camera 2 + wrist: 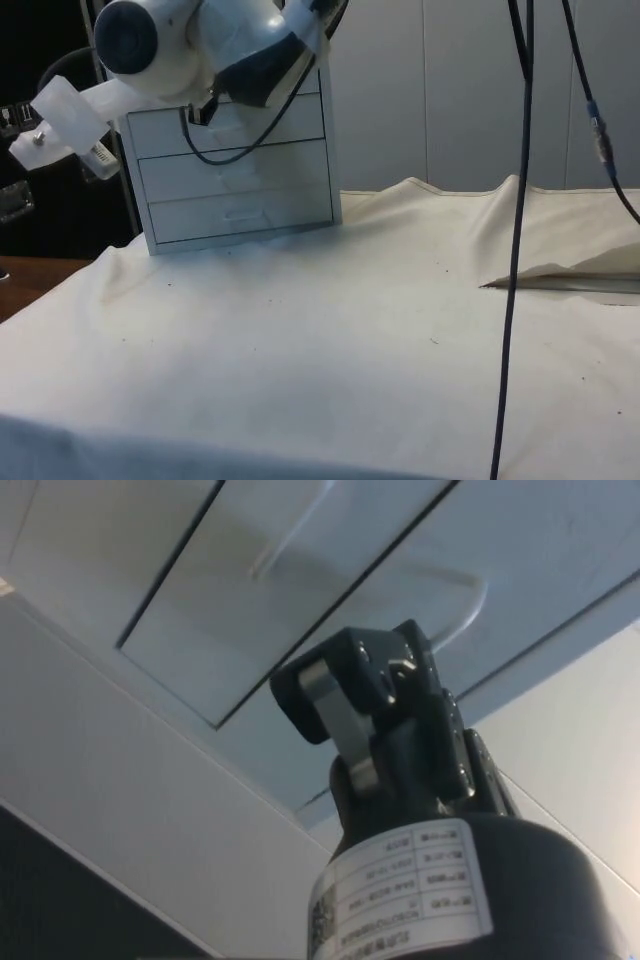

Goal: Open the drawer, then close it.

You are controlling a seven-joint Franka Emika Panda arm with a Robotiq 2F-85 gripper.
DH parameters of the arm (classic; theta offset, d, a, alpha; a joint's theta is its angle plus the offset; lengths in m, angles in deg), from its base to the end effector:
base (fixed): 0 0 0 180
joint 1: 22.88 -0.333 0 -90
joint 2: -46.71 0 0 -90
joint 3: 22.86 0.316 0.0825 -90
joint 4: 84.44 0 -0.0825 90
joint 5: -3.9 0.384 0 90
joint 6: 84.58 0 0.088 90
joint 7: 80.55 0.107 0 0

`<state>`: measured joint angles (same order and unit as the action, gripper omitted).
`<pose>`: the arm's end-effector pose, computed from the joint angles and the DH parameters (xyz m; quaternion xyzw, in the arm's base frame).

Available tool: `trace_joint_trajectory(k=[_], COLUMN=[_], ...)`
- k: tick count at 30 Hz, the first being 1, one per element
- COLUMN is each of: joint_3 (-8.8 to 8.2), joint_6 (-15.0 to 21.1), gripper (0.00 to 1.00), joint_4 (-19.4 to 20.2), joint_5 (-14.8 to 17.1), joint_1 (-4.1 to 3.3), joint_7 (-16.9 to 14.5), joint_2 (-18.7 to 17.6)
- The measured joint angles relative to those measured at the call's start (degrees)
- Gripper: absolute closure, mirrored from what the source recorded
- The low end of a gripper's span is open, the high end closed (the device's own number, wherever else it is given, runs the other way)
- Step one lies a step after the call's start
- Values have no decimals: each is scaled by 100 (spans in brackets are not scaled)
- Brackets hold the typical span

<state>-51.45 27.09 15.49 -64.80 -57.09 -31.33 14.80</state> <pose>0.6576 0.0393 0.3177 0.7934 -0.0052 0.1512 0.5896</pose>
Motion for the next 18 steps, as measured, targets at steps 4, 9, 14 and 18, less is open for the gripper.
trace_joint_trajectory(k=[4, 9, 14, 18], joint_3=[80, 235, 350, 441], joint_6=[-172, -447, -647, -808], gripper=[100, 100, 100, 100], joint_4=[11, 74, 80, 86], joint_5=[0, 0, 0, 0], joint_1=[-29, -69, -92, -109], joint_7=[11, 52, 69, 86], joint_2=[63, 201, 281, 327])
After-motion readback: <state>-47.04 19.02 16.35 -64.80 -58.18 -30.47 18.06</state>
